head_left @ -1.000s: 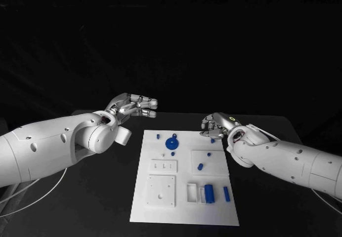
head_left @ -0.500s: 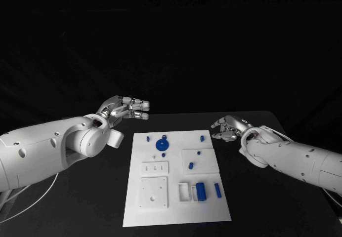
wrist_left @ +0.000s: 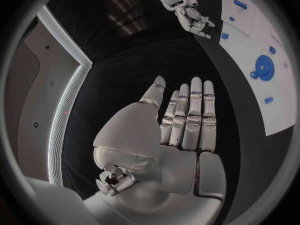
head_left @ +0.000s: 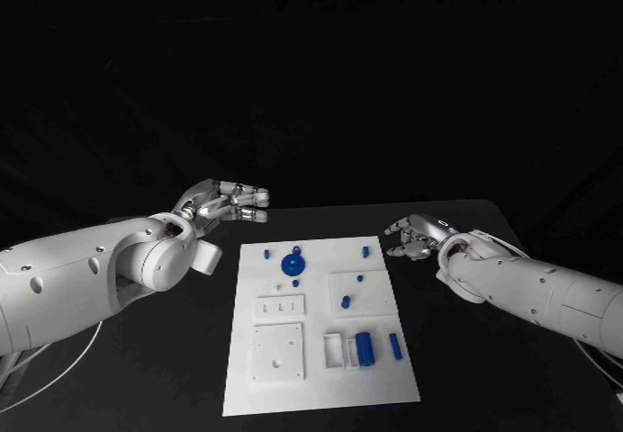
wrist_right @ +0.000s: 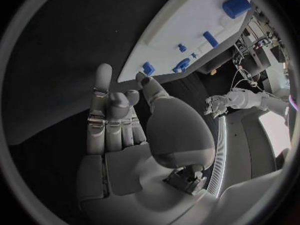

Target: Assemble the parts on the task board

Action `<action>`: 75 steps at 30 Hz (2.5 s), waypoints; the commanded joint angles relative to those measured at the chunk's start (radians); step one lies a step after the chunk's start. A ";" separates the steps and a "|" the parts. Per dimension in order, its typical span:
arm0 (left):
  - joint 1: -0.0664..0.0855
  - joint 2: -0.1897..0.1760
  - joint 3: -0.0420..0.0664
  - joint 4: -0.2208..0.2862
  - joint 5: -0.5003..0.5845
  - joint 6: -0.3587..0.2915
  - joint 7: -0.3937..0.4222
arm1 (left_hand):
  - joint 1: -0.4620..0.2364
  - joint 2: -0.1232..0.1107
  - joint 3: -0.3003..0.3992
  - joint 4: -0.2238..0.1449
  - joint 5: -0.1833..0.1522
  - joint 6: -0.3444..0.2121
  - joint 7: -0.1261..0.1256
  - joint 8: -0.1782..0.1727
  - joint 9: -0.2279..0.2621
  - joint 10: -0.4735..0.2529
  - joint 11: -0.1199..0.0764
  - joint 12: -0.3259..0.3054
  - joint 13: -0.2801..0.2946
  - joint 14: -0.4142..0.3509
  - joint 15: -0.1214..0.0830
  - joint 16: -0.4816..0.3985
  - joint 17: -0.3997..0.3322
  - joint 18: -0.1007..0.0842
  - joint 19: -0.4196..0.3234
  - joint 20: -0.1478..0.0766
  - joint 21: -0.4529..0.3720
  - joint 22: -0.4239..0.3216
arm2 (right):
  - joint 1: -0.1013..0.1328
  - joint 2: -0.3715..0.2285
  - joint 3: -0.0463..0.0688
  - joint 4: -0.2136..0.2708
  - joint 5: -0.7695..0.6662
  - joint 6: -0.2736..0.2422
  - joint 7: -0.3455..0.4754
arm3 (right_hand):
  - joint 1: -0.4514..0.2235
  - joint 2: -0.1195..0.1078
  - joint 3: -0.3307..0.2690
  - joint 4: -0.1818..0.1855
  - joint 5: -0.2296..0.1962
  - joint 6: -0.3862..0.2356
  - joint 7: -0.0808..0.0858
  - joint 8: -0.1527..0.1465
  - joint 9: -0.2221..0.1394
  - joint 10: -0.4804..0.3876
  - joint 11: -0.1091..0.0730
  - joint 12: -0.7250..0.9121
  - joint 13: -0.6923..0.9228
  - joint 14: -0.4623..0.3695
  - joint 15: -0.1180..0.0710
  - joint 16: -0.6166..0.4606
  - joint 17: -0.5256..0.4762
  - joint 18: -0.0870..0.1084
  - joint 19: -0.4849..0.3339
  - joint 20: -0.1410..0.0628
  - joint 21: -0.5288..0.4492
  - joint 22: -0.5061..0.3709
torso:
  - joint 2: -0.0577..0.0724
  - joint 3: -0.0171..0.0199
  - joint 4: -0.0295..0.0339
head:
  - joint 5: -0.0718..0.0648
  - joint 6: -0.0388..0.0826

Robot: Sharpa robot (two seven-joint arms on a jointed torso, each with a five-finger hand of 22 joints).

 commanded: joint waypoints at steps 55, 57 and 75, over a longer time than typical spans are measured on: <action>0.000 -0.004 0.002 0.020 -0.004 0.017 0.006 | 0.004 -0.007 0.001 0.007 -0.004 -0.007 0.002 -0.003 0.001 -0.005 0.001 -0.002 0.001 0.000 0.001 -0.005 0.001 -0.011 0.004 0.002 -0.006 0.001 | -0.006 0.083 0.001 -0.055 -0.035 0.043 0.015 | -0.045 0.058 0.088 -0.020 -0.147 0.243 0.001 -0.021 -0.001 0.000 0.021 0.030 0.021 0.005 0.010 0.017 0.014 0.004 0.005 0.007 -0.004 0.012 | 0.024 0.0071 0.0194 | -0.005 -0.008; 0.000 -0.003 0.002 0.020 -0.004 0.017 0.005 | 0.004 -0.007 0.001 0.007 -0.004 -0.007 0.002 -0.003 0.001 -0.005 0.001 -0.002 0.001 0.000 0.001 -0.005 0.001 -0.011 0.004 0.002 -0.006 0.001 | -0.006 0.084 0.001 -0.055 -0.035 0.040 0.014 | -0.044 0.057 0.089 -0.018 -0.144 0.243 0.001 -0.022 -0.001 0.001 0.021 0.030 0.020 0.005 0.010 0.019 0.015 0.004 0.006 0.007 -0.005 0.011 | 0.024 0.0076 0.0196 | -0.006 -0.009; 0.002 0.007 0.004 -0.012 -0.094 0.003 -0.129 | -0.073 -0.016 -0.039 0.068 -0.027 0.110 -0.041 0.000 0.006 0.125 -0.042 -0.002 0.002 0.085 -0.034 0.036 0.022 -0.015 0.062 -0.028 0.023 0.012 | 0.040 0.020 0.002 0.070 -0.051 -0.008 -0.066 | -0.050 0.046 0.113 -0.011 -0.110 0.269 -0.006 -0.021 -0.001 0.012 0.016 0.038 0.026 0.007 0.006 0.030 0.027 0.004 0.011 0.003 -0.001 0.015 | 0.006 0.0025 0.0074 | 0.005 0.001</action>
